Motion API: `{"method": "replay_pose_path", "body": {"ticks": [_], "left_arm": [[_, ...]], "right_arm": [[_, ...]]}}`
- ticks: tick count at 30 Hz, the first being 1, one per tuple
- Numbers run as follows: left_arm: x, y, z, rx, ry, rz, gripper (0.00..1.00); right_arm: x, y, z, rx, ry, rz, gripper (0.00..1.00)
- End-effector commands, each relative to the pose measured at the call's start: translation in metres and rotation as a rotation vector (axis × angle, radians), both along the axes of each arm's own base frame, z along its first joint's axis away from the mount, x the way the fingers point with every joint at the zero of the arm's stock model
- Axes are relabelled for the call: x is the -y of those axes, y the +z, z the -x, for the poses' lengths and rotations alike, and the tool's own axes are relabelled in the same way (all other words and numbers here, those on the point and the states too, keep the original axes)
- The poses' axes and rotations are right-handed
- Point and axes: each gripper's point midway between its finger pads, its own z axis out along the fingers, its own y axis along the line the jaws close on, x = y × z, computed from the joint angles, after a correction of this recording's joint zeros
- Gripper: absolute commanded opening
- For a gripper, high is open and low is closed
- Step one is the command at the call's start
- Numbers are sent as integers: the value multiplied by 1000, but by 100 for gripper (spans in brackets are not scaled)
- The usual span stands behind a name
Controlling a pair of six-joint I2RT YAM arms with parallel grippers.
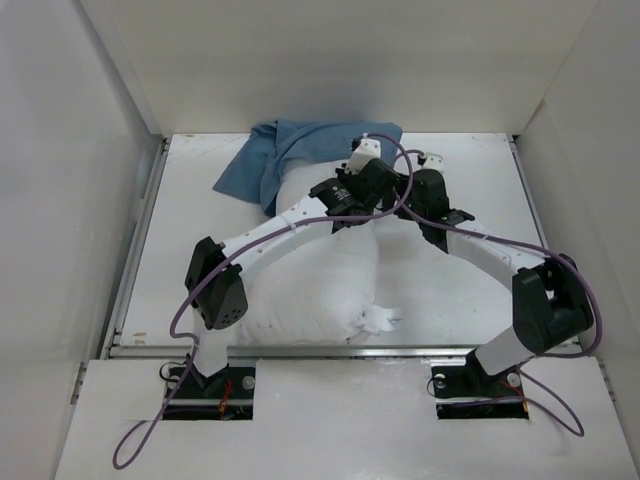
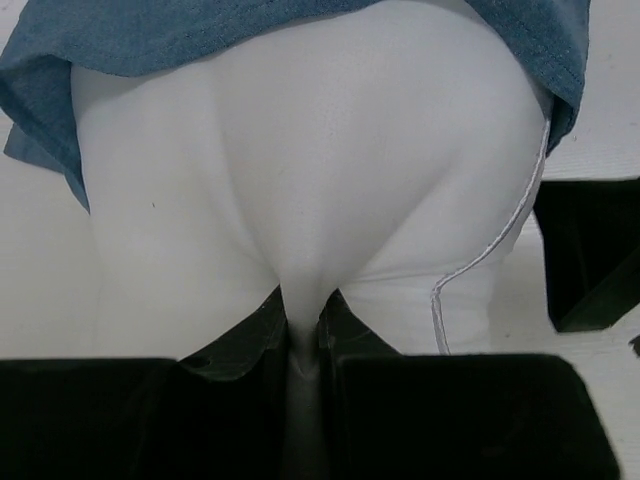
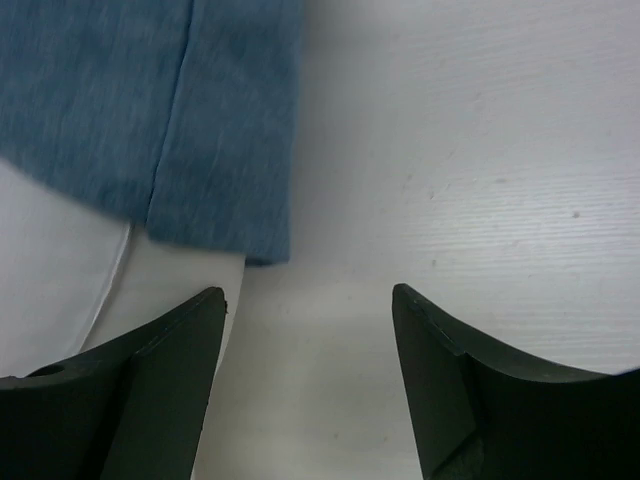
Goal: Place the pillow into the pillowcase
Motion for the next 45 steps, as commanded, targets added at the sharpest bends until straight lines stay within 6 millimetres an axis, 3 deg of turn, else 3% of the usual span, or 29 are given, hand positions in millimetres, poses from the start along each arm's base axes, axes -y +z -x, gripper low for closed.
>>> {"method": "replay_pose_path", "body": {"ticks": [1,7,12,15,16,18,19,20,23,27,32,35,36,39,40,42,43,44,45], "left_arm": [[-17,78,3,157,57,120,0],[-29,86,9,169,84,132,0],[-34,96,11,186,87,138,0],[-40,99,9,207,121,130,0],[-41,97,10,202,121,122,0],[-43,98,10,207,128,119,0],[-43,98,10,207,128,119,0],[-44,102,11,212,128,126,0],[-50,109,14,219,130,135,0],[-52,111,17,220,124,149,0],[-51,105,20,208,106,158,0],[-50,100,22,199,96,161,0],[-49,102,21,204,96,168,0],[-42,94,17,193,89,163,0],[-38,95,17,194,72,171,0],[-33,87,7,192,84,166,0],[-31,85,5,191,84,163,0],[-31,78,-3,183,97,149,0],[-31,76,-9,176,102,152,0]], "right_arm": [[26,45,-37,151,-207,-39,72],[14,54,-53,185,-172,-59,71],[-14,55,-61,177,-35,-87,71],[-27,59,-49,180,68,-103,71],[-26,51,-41,164,89,-91,71],[-23,61,-29,192,113,-89,72],[-26,50,-18,174,139,-75,74],[-23,55,-12,188,144,-68,74],[-18,42,-6,177,137,-51,75],[-26,33,-22,149,144,-44,75],[-29,48,-42,194,87,-63,75],[-29,66,-58,266,31,-105,61],[-30,78,-65,300,22,-116,37],[-38,95,-72,340,44,-153,18],[-47,97,-69,344,100,-162,0],[-62,104,-53,351,237,-151,0],[-86,109,-30,352,381,-180,0],[-94,93,-6,306,449,-180,0],[-99,107,23,323,523,-177,0]]}}
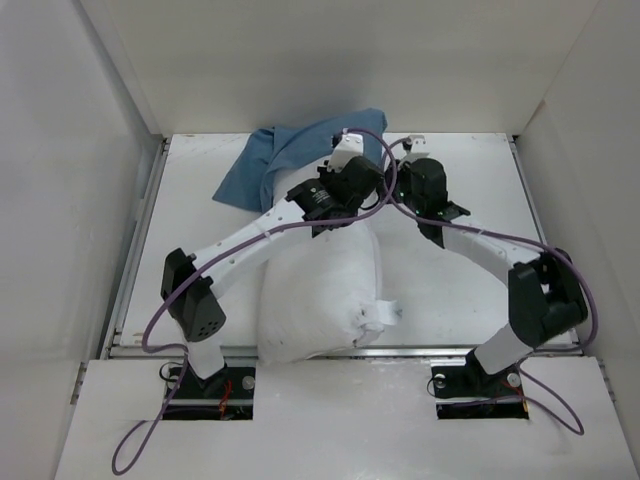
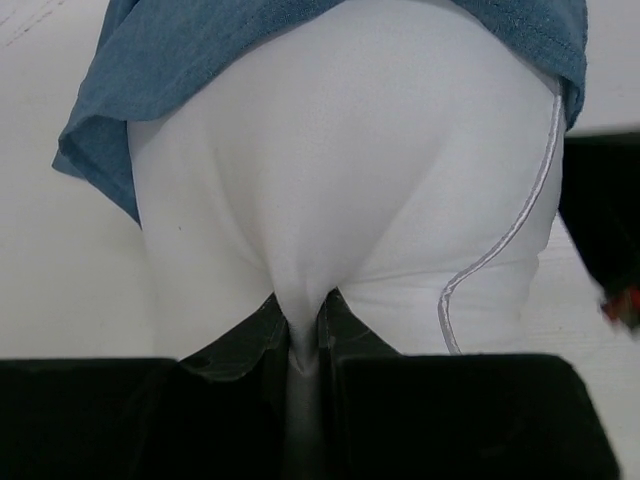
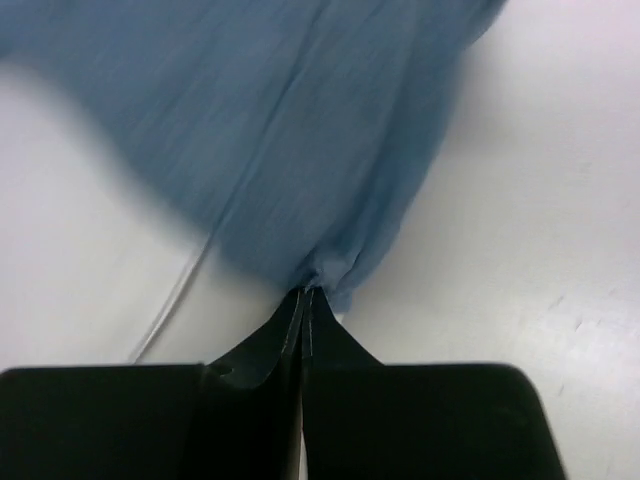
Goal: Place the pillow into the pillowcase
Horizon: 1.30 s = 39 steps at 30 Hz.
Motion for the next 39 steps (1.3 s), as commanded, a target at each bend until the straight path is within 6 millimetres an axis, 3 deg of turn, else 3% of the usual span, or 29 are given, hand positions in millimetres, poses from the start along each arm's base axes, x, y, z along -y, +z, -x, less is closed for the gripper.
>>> {"method": "replay_pose_path", "body": {"ticks": [1,2,3,5,6,7,8,9,10,11,12,13,14,18,19,22,23,25,26,27,28,30,31,33,34,36,39], "left_arm": [[8,46,-30,141,58,129,0],[6,47,-36,144,70,130,0],[4,48,-42,152,84,138,0],[2,50,-51,161,112,149,0],[7,44,-54,151,110,158,0],[4,48,-59,155,129,172,0],[4,44,-61,154,136,161,0],[4,46,-63,163,150,173,0],[6,39,-65,151,150,157,0],[6,44,-64,153,156,171,0],[8,39,-65,146,160,169,0],[10,38,-65,141,152,173,0],[8,36,-63,137,156,178,0],[7,34,-59,129,141,189,0],[5,37,-57,132,141,193,0],[4,37,-51,128,118,206,0],[3,36,-49,122,111,208,0],[1,39,-46,129,99,217,0],[-1,43,-45,135,94,214,0],[-3,44,-43,136,94,215,0],[-3,44,-43,136,94,215,0],[-1,44,-39,135,85,216,0],[-3,50,-37,142,85,225,0],[-4,45,-37,135,81,209,0],[-5,50,-35,142,81,217,0],[-5,50,-35,142,81,217,0],[-7,50,-34,142,77,209,0]], "right_arm": [[-51,47,84,112,356,-30,0],[-66,30,119,82,440,-14,0],[-68,49,144,126,493,-28,0],[-83,41,200,92,686,-16,0],[-85,22,227,53,771,-23,0],[-86,33,252,112,861,-42,0],[-86,30,271,132,933,-48,0],[-83,10,290,101,987,-53,0],[-79,13,290,122,962,-61,0],[-75,7,279,76,866,-68,0],[-63,-2,251,69,691,-18,0],[-56,-2,236,65,599,11,0],[-45,-8,226,19,507,38,0],[-15,0,192,26,235,69,0],[10,1,173,34,58,83,8],[41,14,147,45,-180,57,52],[43,26,139,72,-218,56,58],[39,18,121,73,-220,125,73],[47,16,111,64,-259,140,76],[46,25,100,79,-273,137,78],[44,8,89,41,-281,174,78],[46,9,70,38,-294,187,81],[41,-9,63,2,-290,220,81],[46,-12,48,1,-314,229,82],[41,-6,40,16,-316,216,82],[34,-14,30,9,-316,222,82],[40,-10,12,23,-391,214,68]]}}
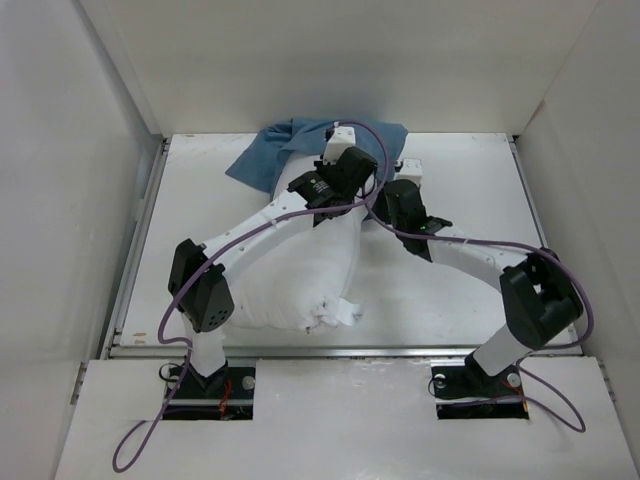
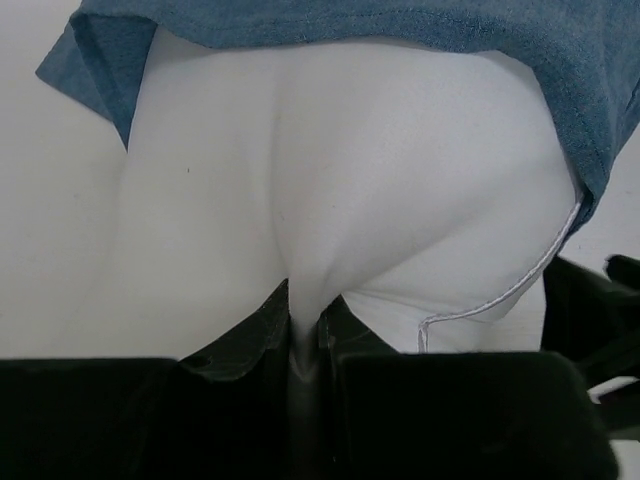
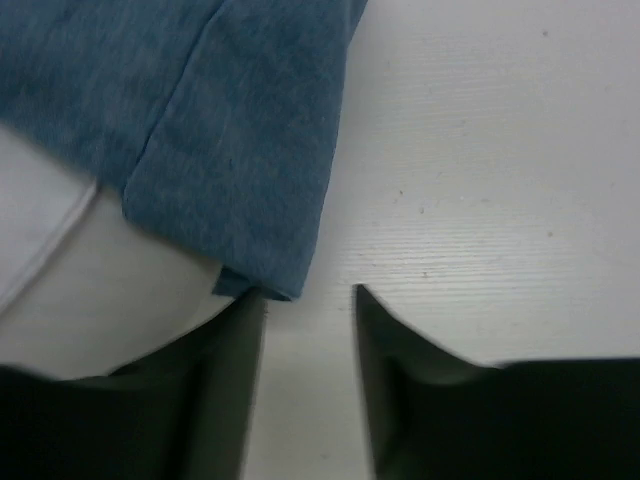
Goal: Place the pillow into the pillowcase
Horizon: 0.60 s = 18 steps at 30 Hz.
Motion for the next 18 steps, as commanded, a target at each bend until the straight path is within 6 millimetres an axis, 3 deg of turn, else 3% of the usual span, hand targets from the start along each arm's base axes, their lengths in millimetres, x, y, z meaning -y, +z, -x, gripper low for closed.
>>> {"method": "replay_pose_path", "body": {"ticks": [1,2,4,7,8,10,11,12,13,14,16,18], "left_arm": [[-13,77,3,174,37,128,0],[-13,77,3,175,37,128,0],[-16,78,4,175,33,121,0],[-15,85,4,193,30,134,0],[-15,85,4,193,30,134,0],[-17,86,2,197,44,122,0],[-15,90,1,201,45,126,0],[-15,95,0,208,45,135,0],[-16,97,1,207,45,133,0],[-17,97,1,211,52,130,0],[-22,106,4,228,48,137,0],[-24,113,4,244,56,149,0]], "right_arm": [[7,57,-33,169,-107,-60,36],[7,59,-37,180,-126,-73,21],[5,70,-42,202,-103,-74,1],[-31,106,-24,228,171,-119,0],[-72,121,0,236,372,-168,0],[-104,148,45,254,587,-224,0],[-136,157,82,232,794,-266,0],[-142,161,93,230,824,-261,0],[-138,170,99,245,798,-254,0],[-131,162,97,227,738,-249,0],[-95,143,75,227,502,-187,0],[-70,129,66,182,377,-144,5]]}}
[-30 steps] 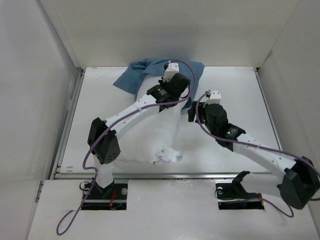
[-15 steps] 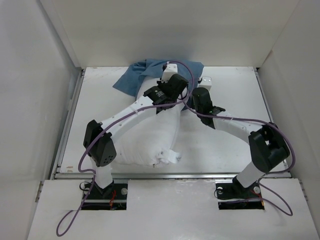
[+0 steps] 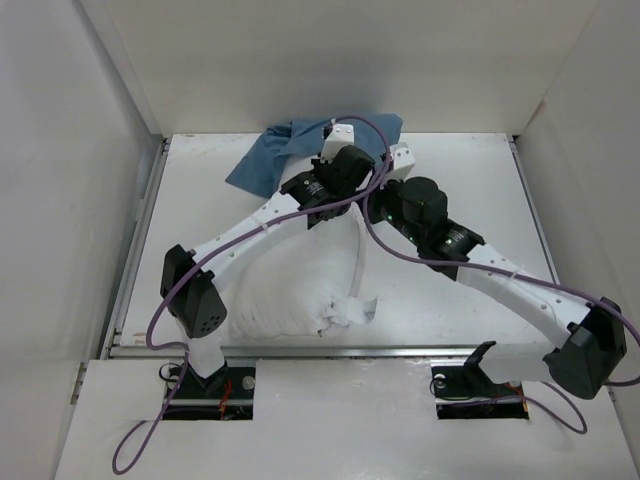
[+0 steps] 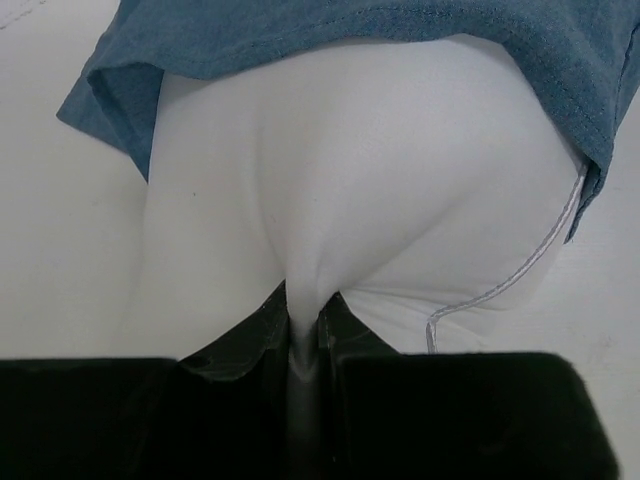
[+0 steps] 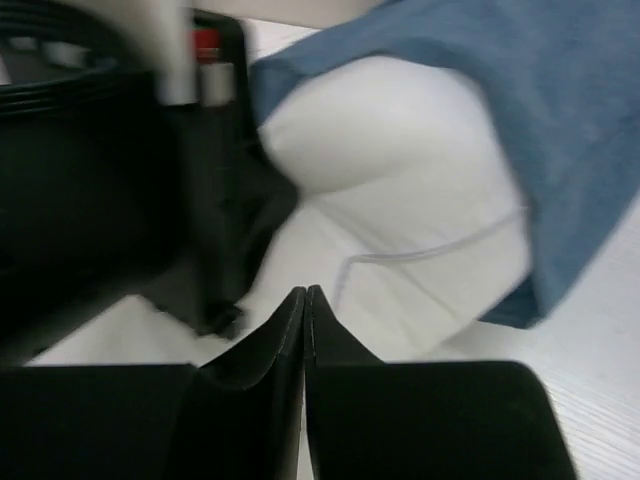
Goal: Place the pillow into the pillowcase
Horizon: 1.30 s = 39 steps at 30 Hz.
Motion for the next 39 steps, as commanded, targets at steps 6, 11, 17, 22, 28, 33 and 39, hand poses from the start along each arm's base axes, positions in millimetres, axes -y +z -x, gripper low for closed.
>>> {"method": "replay_pose_path", "body": {"ticks": [6,11,17,22,28,33,39], "left_arm": [[-26,92,5,210,72,150,0],[-28,96,7,217,72,158,0],[-29,98,9,213,64,161,0],[-31,98,11,212,64,160,0],[-31,98,11,212,64,160,0],[-30,94,10,206,60,145,0],[-31,96,10,206,60,145,0]], "right_arm": [[83,-78,-47,-169,-358,102,28],[87,-112,-66,-195,-403,151,69],[77,-114,-97,-182,-460,119,77],[108,-98,-135,-139,-640,-19,77],[70,-53,-152,14,-405,-163,77],[52,-51,-170,46,-331,-184,77],[62,-55,-170,15,-425,-358,64]]}}
